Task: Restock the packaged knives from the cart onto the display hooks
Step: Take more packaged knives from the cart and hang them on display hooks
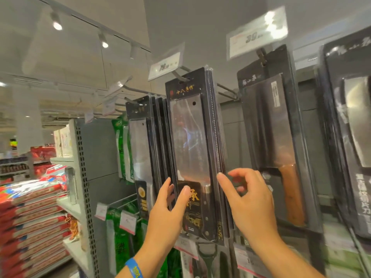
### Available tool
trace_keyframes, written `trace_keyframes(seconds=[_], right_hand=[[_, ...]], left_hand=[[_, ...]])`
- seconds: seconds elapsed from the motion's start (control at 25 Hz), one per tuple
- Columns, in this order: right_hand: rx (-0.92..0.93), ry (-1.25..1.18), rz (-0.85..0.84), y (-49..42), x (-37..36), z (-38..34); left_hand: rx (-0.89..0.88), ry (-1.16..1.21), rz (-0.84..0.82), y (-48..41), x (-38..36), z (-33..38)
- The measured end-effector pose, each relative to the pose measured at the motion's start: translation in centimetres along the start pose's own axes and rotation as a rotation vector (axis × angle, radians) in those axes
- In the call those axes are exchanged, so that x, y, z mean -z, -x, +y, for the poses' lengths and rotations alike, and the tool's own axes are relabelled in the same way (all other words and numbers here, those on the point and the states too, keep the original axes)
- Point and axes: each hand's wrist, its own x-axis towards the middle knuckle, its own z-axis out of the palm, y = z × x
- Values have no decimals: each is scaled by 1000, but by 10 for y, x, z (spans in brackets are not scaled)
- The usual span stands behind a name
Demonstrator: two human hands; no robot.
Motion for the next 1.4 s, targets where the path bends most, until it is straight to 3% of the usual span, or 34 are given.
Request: trace_keyframes(seconds=[0.32, 0.64, 0.8, 1.04, 1.12, 1.4], right_hand=[[-150, -160, -97, -4, -30, -6], [-153, 14, 2, -9, -52, -19], [-250, -194, 118, -58, -44, -60], [-158, -278, 3, -159, -50, -154], [-179, -212, -36, -172, -54, -160], [-159, -189, 70, -177, -55, -146]], left_hand=[[-112, 85, -31, -34, -8, 11], [-223, 167, -141, -72, 1, 2], [-249, 268, -232, -90, 8, 17], [-383, 321, -290, -104, 5, 47], [-387, 335, -307, -107, 5, 50], [-438, 371, -311, -118, 0, 45]])
